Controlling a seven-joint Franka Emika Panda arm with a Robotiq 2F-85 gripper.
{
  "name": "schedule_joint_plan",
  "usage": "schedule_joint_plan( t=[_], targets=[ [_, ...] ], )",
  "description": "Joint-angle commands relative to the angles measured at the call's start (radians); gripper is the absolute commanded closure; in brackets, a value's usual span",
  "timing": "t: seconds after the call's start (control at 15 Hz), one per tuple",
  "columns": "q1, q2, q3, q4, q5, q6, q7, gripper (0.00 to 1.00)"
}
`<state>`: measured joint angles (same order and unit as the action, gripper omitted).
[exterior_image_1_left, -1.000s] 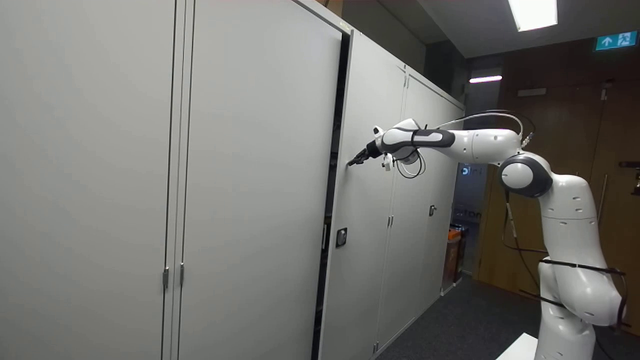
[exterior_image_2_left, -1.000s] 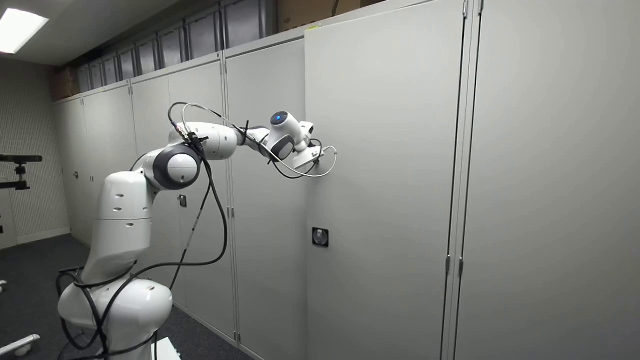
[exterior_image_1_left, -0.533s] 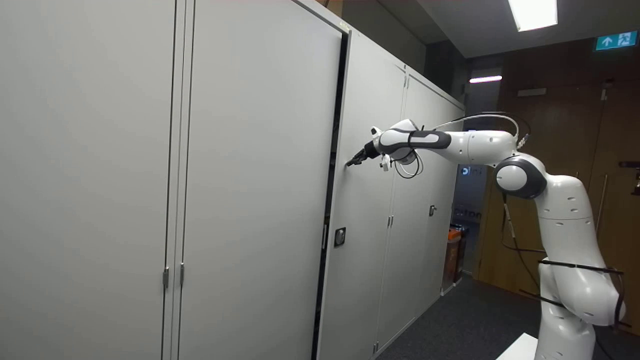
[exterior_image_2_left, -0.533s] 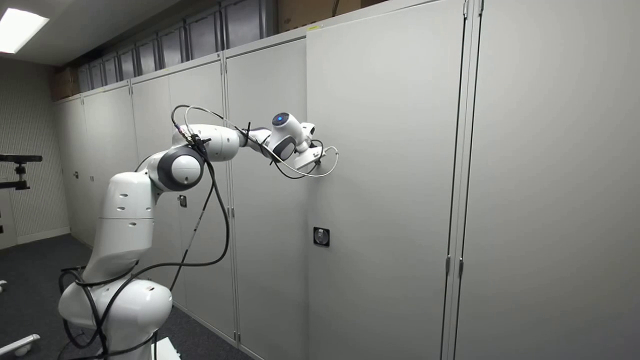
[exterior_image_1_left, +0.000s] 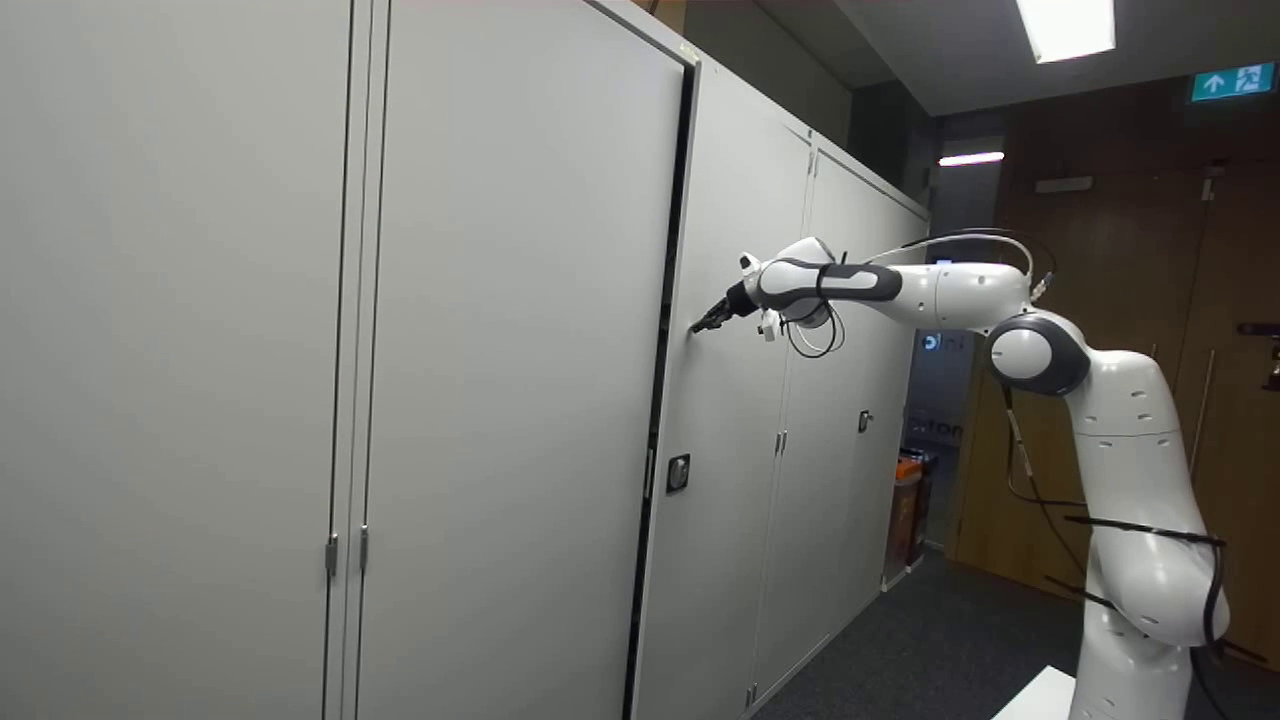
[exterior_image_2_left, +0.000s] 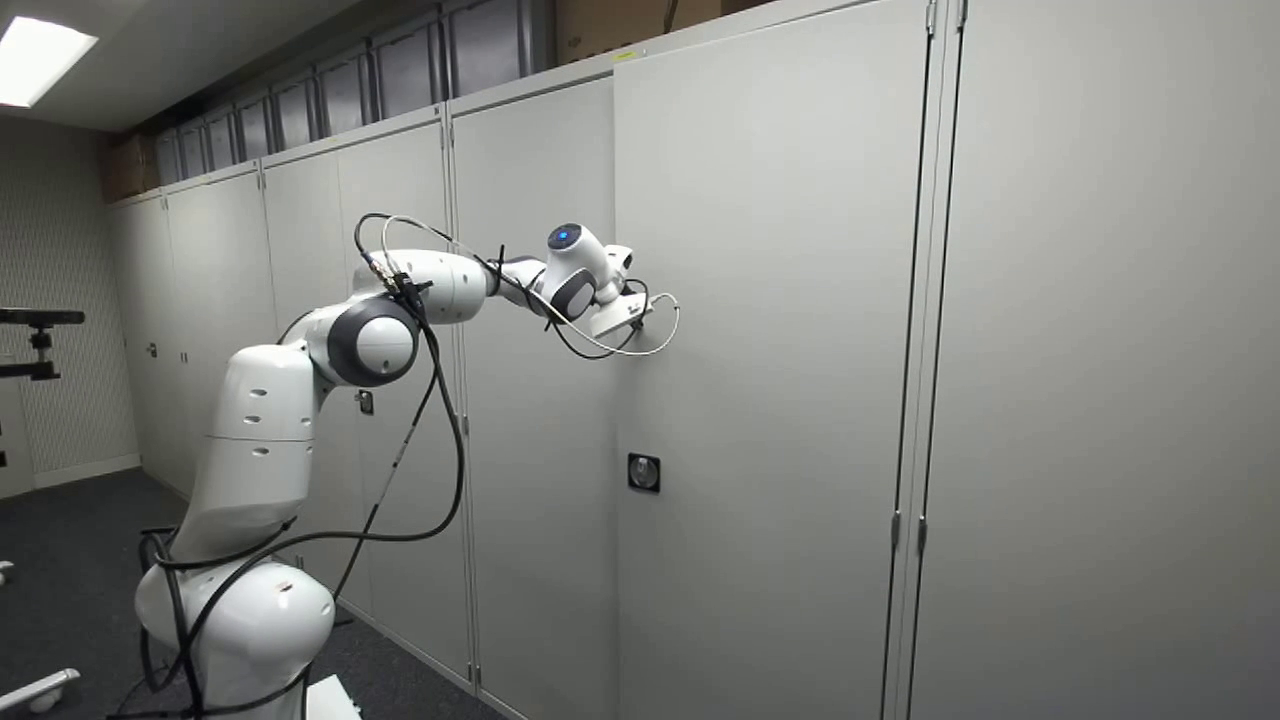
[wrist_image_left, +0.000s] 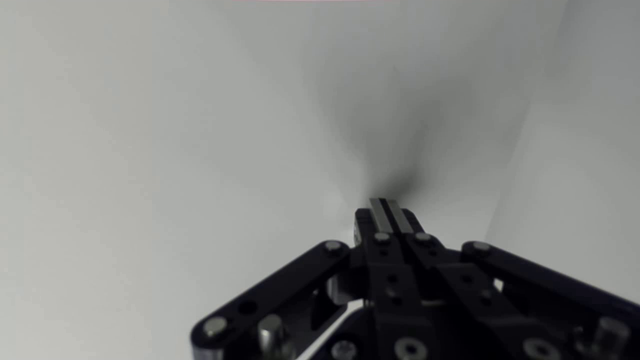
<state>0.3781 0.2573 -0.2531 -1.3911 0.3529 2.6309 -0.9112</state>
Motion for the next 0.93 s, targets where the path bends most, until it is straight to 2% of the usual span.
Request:
schedule_joint_plan(
  t=[0.0,0.67,0.73,0.8,0.87],
  targets=[
    [-0.011,0.033,-0.002,0.068,0.006,-0.035,0.007,1.00],
    [-0.011,0.048,-0.005,0.084,-0.001,-0.066,0.011,1.00],
    [-0.142,0.045,0.150,0.089,-0.081,-0.065,0.057,1.00],
    [-0.156,0.051,0.167,0.098,-0.098,-0.073,0.065,1.00],
    [-0.080,0.062,0.078,0.108,-0.061,-0.085,0.045,1.00]
  ],
)
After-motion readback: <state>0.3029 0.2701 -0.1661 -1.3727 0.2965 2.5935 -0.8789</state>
